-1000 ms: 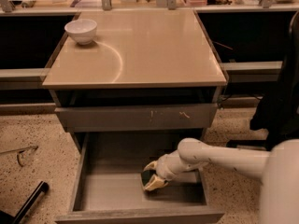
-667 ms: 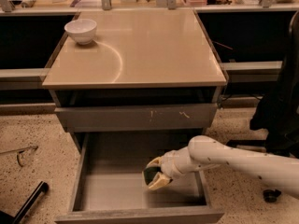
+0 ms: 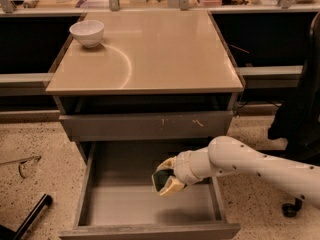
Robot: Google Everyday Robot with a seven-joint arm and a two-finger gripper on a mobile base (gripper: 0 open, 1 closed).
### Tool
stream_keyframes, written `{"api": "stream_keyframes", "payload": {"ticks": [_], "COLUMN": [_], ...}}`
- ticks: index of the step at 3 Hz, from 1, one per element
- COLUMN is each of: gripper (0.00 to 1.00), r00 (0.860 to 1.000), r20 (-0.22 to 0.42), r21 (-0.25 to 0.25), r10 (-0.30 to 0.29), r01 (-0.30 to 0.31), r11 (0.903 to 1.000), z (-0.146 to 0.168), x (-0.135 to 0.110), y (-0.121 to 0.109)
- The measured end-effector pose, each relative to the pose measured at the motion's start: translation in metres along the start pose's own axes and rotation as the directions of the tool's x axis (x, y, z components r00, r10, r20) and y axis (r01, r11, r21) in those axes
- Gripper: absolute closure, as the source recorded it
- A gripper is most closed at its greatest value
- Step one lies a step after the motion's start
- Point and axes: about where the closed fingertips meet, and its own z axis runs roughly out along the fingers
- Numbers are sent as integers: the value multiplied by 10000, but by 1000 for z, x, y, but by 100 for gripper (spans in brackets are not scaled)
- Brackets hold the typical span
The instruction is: Pick sponge from middle drawer and place on counter
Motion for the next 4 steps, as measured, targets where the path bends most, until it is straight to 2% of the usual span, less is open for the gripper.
{"api": "stream_keyframes", "payload": {"ticks": [1,2,3,4], "gripper": [100,100,100,100], "r00": [10000,9977,9837,9611], "r20": [0,-215,-260,-195], "r21": [0,6,35,204], "r10": [-1,-650,-1779,-2756], "r01": [1,650,1781,2760], "r11": [10000,9979,9840,9609], "z": [0,-16,-39,-48], "x": [0,-40,-116,-179], "y": [0,-20,-62,-102]}}
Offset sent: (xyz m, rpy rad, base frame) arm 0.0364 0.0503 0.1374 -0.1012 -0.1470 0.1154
